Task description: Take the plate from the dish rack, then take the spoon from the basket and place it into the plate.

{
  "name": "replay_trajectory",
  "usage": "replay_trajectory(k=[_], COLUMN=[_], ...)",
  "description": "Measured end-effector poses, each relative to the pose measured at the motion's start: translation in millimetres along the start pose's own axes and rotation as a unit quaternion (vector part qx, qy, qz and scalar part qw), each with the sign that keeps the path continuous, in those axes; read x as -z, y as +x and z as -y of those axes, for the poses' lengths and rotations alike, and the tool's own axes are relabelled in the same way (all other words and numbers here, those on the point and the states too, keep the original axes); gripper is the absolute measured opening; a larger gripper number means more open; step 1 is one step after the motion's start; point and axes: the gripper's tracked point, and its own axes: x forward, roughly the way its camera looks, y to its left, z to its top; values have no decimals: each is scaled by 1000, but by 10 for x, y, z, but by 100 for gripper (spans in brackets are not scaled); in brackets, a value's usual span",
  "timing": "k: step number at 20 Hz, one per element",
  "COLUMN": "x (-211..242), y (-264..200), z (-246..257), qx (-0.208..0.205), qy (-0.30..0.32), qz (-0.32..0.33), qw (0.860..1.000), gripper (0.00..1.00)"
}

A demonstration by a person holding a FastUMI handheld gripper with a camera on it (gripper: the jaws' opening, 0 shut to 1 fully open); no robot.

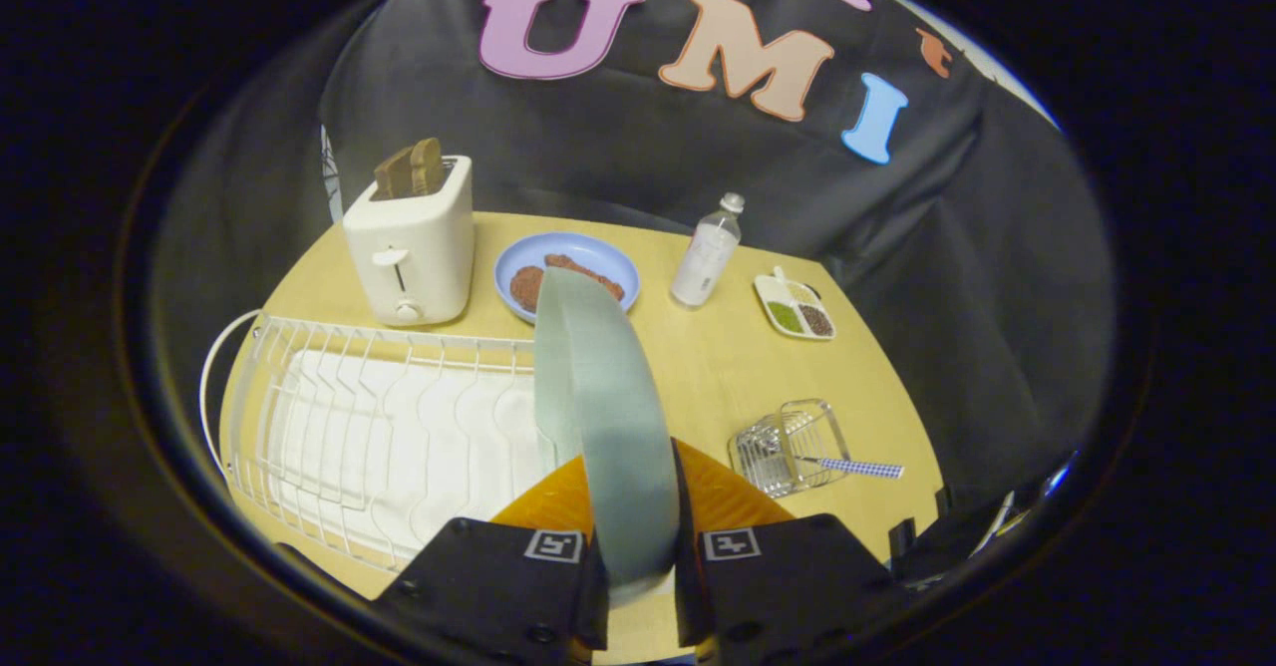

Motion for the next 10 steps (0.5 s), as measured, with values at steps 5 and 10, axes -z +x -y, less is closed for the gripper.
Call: replay_trajectory(k=[5, 10], x=[-101, -334], y=[-40, -220], z=[57, 6], qx=[27, 26], qy=[-24, -19], qz=[9, 41], qw=[999, 999], gripper=[29, 29])
